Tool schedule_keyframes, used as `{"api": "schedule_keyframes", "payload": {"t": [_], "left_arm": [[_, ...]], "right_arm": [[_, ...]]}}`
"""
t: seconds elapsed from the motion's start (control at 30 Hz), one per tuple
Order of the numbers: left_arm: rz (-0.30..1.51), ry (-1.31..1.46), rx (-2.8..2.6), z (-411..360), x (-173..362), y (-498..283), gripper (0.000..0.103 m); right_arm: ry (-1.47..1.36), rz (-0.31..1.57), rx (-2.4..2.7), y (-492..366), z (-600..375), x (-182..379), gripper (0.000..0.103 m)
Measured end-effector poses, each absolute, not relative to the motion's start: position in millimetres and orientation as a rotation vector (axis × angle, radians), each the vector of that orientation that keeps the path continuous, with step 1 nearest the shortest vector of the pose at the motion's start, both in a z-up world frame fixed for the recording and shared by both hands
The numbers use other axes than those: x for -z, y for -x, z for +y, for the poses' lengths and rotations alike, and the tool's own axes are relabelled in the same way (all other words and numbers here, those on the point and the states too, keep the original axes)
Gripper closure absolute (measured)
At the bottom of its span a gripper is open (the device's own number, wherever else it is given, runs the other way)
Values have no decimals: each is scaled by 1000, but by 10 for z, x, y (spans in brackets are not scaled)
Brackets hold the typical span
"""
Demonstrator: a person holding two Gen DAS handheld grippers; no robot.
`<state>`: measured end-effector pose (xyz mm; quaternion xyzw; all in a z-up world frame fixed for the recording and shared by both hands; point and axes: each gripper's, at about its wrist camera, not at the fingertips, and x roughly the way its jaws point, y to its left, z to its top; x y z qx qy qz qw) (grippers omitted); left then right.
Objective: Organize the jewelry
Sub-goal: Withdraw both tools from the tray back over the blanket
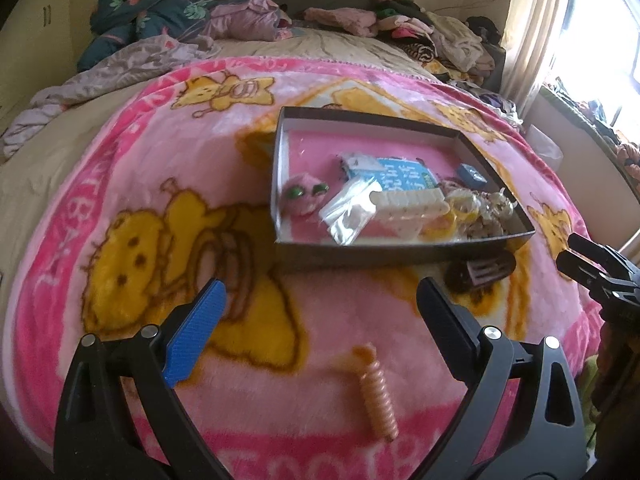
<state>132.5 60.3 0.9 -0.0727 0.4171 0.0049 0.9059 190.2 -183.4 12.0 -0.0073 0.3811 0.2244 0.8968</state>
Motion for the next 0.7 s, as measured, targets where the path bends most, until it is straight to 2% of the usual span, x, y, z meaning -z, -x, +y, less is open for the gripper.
{"api": "schedule_keyframes", "payload": {"t": [0.6, 0.7], "left_arm": [[936, 121, 44, 372, 328, -1001, 14], [960, 101, 69, 246, 405, -984, 20]], "right_arm": [[-39, 911, -494, -2021, -1694, 397, 12], [-79, 934, -496, -2123, -1717, 489, 16]]}}
